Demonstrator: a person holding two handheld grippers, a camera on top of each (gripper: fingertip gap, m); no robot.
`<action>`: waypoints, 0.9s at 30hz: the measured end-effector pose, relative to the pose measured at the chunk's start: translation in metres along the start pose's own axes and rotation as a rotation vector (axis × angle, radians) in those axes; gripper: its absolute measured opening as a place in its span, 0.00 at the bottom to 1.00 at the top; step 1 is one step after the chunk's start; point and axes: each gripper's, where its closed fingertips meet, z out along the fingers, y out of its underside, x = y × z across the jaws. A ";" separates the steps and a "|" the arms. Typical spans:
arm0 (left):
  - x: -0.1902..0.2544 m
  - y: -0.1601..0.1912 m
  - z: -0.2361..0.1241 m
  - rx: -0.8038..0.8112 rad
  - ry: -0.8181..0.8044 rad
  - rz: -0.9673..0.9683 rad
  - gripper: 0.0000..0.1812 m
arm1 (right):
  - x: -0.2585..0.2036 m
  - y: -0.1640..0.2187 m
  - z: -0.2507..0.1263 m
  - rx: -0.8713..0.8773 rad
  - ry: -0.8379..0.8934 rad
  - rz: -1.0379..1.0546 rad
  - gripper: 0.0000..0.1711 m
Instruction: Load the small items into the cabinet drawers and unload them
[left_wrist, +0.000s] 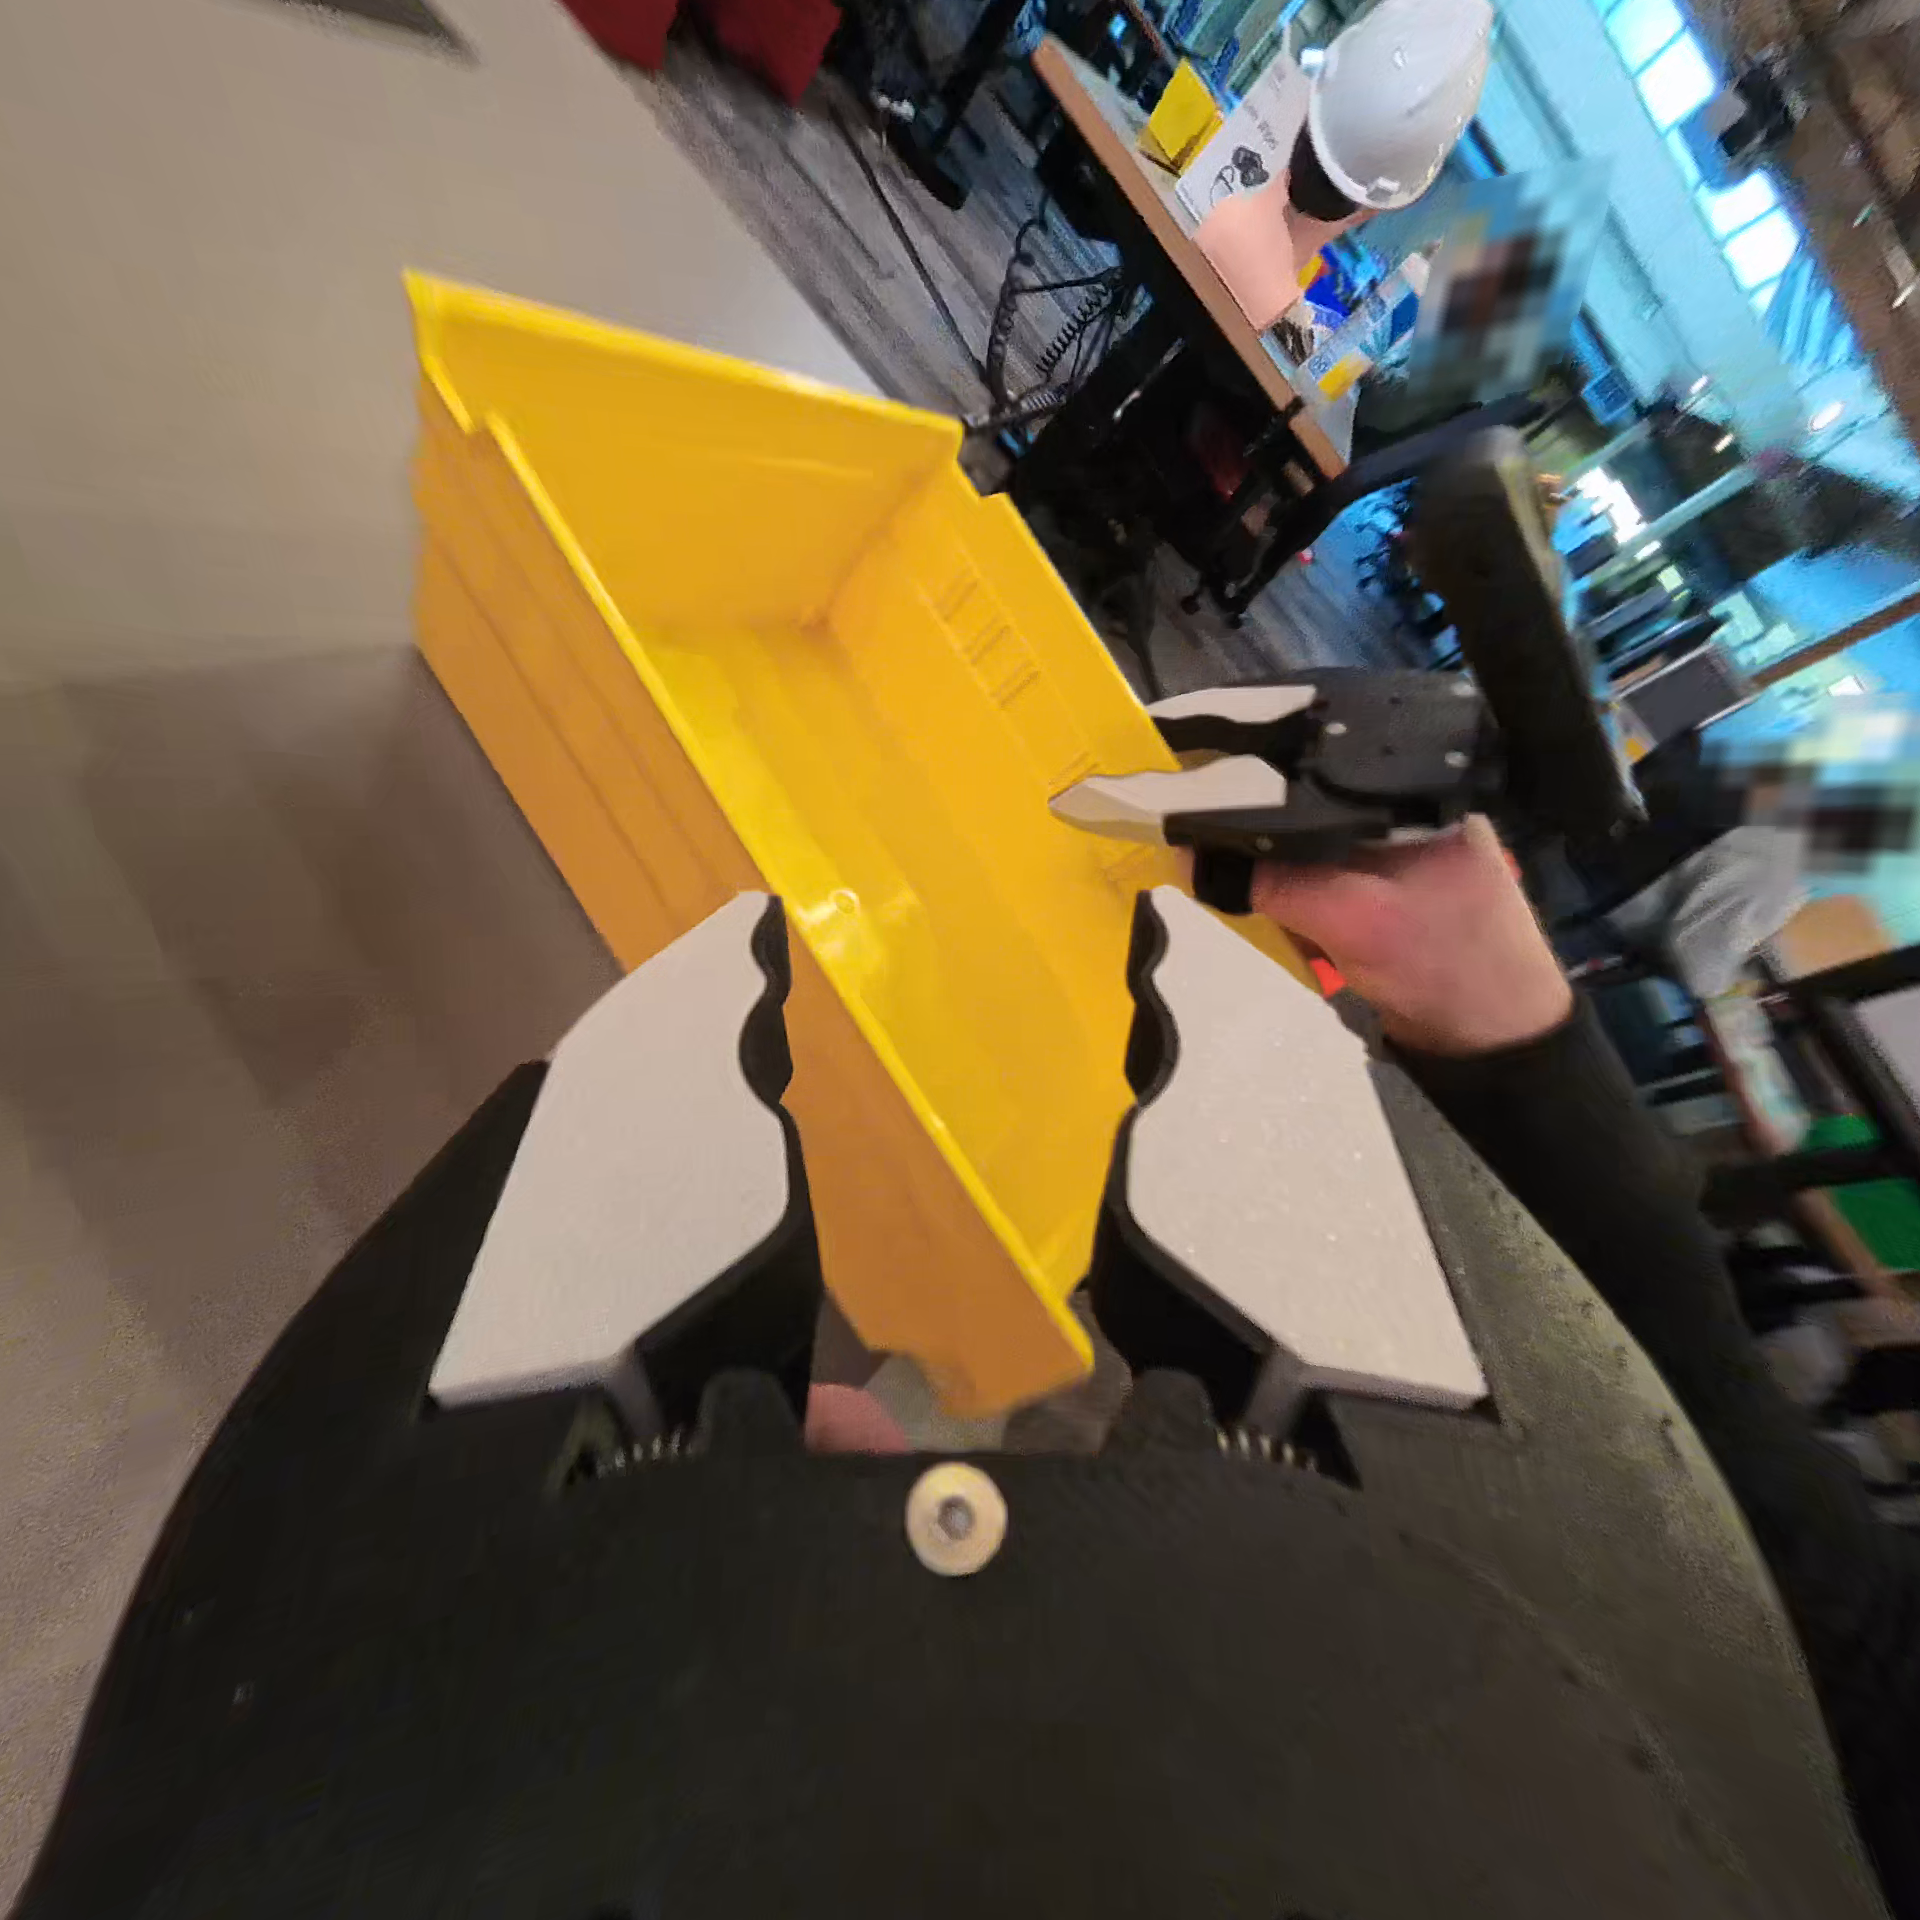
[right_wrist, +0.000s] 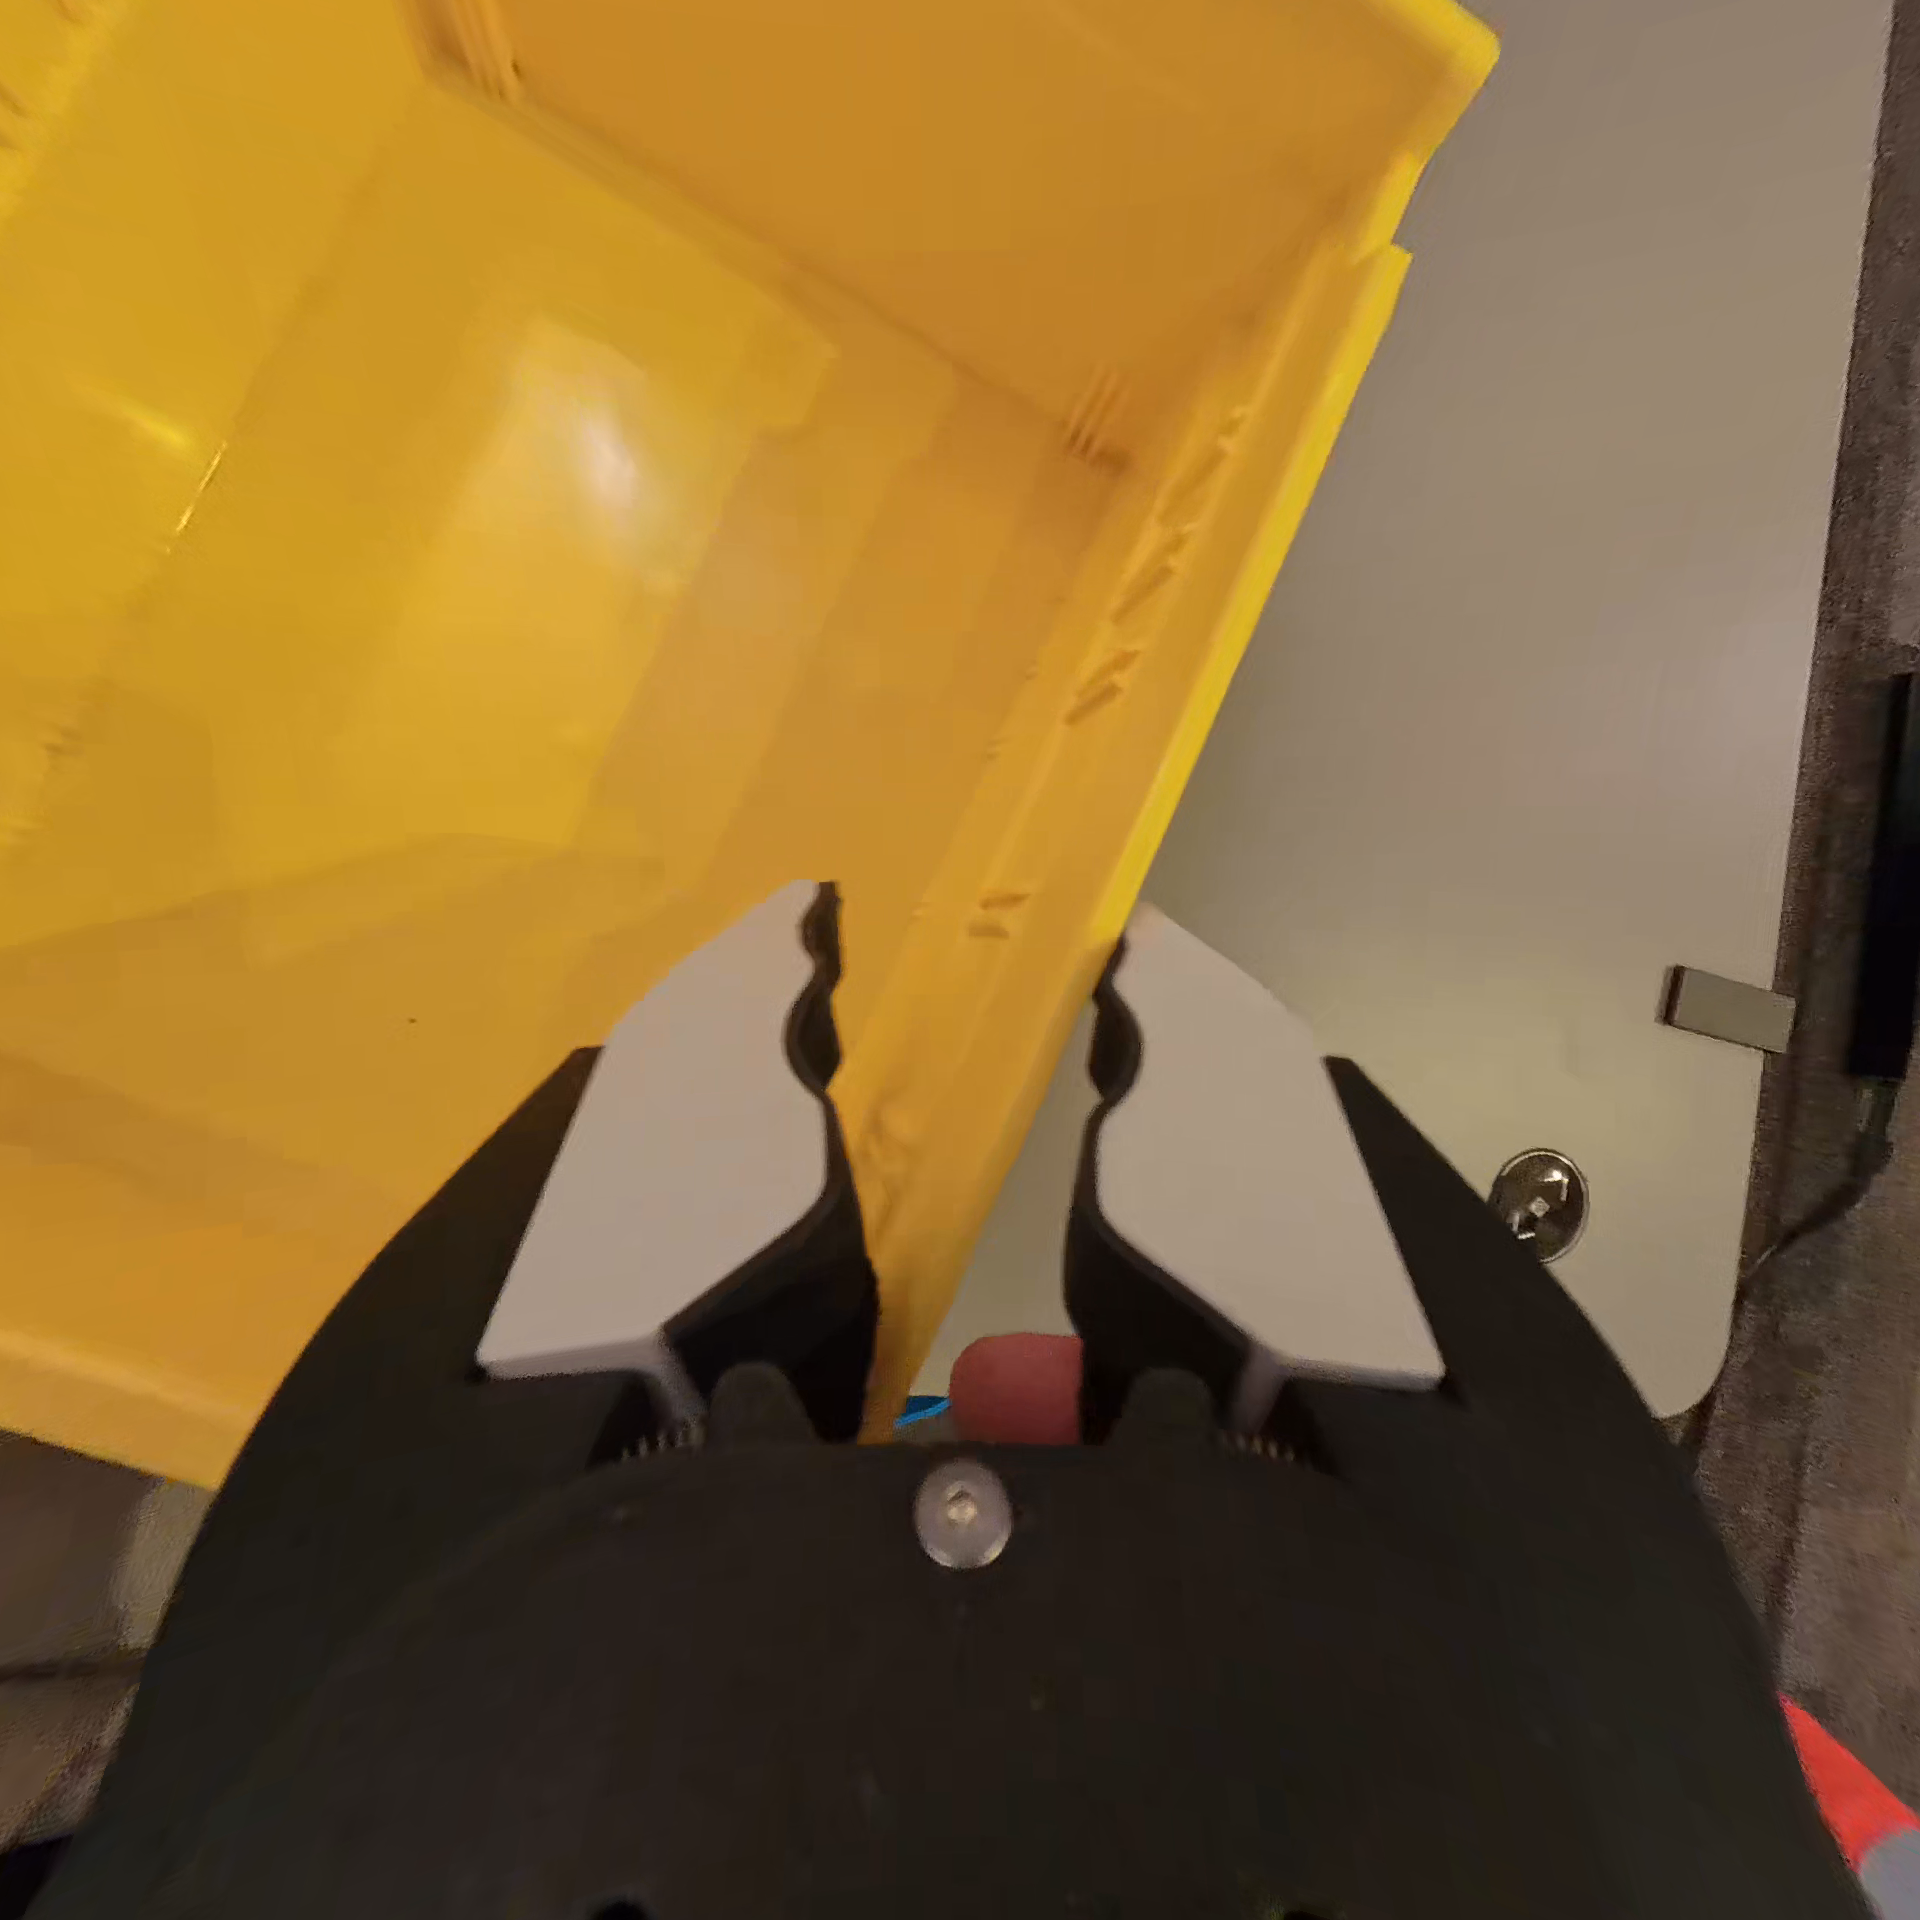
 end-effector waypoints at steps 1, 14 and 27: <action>0.002 -0.005 -0.021 0.014 -0.034 0.065 0.34 | 0.001 0.001 0.001 0.000 0.000 -0.010 0.24; -0.233 0.041 -0.466 -0.290 -1.300 0.165 0.40 | 0.028 -0.007 0.012 -0.001 0.053 -0.108 0.17; -0.255 0.112 -0.487 -0.384 -1.183 0.068 0.07 | 0.039 -0.016 0.019 0.002 0.054 -0.075 0.13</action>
